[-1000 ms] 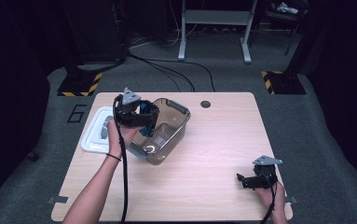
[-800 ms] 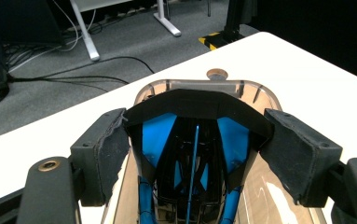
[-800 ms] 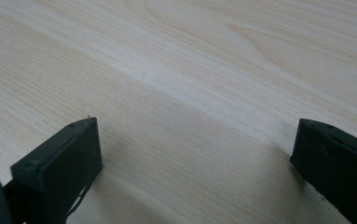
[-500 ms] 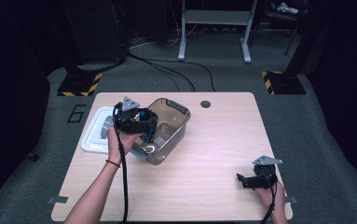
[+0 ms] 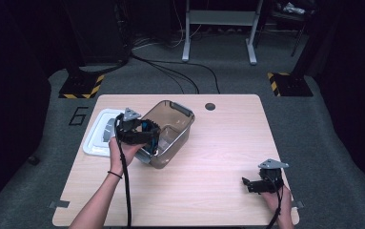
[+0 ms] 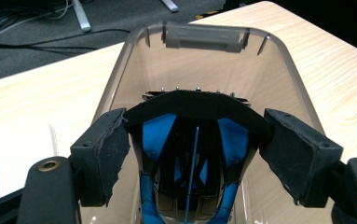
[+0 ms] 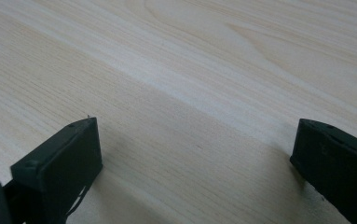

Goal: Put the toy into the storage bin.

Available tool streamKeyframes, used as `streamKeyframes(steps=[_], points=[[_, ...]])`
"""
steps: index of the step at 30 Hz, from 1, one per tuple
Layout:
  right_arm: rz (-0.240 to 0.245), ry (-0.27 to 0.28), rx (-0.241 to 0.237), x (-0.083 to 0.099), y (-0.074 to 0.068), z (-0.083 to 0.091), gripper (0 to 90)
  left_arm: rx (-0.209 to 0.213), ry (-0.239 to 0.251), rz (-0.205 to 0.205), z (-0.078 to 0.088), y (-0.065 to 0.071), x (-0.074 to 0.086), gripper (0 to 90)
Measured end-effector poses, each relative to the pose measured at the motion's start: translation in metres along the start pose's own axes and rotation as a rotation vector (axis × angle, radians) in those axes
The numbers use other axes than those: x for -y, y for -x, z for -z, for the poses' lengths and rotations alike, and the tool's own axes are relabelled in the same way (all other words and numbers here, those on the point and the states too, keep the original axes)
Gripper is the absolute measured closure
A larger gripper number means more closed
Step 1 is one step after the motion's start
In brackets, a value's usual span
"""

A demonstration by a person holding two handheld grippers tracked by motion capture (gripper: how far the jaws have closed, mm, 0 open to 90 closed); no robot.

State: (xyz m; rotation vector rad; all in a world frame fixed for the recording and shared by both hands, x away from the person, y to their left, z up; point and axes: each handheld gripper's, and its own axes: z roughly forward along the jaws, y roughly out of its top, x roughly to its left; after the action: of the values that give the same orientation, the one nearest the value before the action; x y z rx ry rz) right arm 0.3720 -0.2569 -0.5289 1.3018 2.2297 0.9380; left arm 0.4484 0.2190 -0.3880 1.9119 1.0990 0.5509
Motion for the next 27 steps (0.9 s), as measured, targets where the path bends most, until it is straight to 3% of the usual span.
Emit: streamKeyframes(steps=[16, 27], points=[[0.001, -0.001, 0.001, 0.000, 0.000, 0.000, 0.7, 0.028, -0.056, -0.002, 0.001, 0.001, 0.020, 24.7], [0.002, -0.002, 0.002, 0.000, 0.000, 0.000, 0.7, 0.028, -0.083, -0.017, 0.001, 0.003, 0.025, 24.6]])
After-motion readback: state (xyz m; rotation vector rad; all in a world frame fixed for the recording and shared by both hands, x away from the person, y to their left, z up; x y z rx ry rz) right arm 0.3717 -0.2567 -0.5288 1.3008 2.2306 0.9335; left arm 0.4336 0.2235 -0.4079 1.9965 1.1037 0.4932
